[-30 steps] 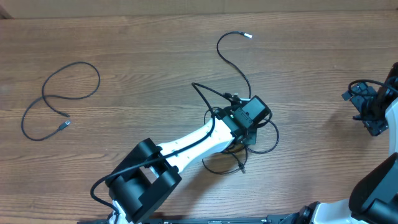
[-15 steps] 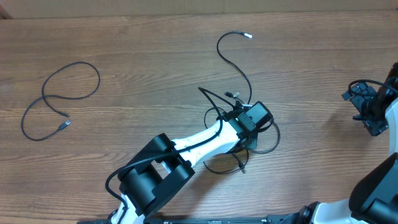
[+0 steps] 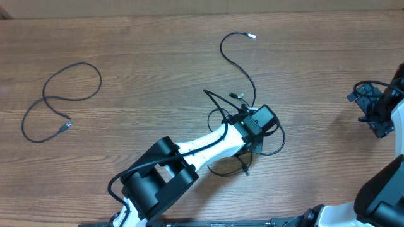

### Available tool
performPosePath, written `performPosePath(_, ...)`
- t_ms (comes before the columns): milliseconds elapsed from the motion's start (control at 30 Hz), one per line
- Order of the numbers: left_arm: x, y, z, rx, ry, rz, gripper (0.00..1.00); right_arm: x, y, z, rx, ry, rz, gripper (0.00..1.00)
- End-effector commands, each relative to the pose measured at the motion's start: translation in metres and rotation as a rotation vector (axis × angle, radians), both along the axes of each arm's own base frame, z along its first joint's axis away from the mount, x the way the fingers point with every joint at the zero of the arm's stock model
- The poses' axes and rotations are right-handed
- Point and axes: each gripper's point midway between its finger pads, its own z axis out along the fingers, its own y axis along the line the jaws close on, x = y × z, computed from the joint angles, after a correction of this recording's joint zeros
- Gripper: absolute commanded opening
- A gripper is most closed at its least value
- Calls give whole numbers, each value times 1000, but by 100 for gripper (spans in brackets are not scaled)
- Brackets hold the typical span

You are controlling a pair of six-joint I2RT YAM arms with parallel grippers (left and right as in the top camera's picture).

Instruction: Untangle cables

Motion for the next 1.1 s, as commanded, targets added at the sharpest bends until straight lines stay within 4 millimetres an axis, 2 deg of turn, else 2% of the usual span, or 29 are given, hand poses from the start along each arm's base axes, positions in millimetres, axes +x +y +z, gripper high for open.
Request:
performPosePath(0, 3, -2, 0, 3, -21, 11, 22, -1, -2, 2, -10, -3, -4, 100)
performPosePath(167, 4, -2, 0, 2, -22, 11, 22, -1, -2, 2, -10, -3, -4, 100)
performPosePath(333, 6, 0, 0, 11, -34, 16, 16, -1, -2, 2, -10, -3, -4, 100)
performPosePath(467, 7, 0, 0, 16, -42, 19, 16, -1, -2, 2, -10, -3, -4, 100)
performPosePath(567, 7, 1, 0, 17, -43, 19, 26, -1, -2, 2, -10, -3, -4, 100)
performPosePath(667, 12, 4, 1, 33, -68, 29, 27, -1, -2, 2, -10, -3, -4, 100)
performPosePath(967, 16, 2, 2, 30, -93, 36, 18, -1, -2, 2, -10, -3, -4, 100)
performPosePath(1067, 17, 1, -2, 30, -92, 36, 18, -1, -2, 2, -10, -3, -4, 100)
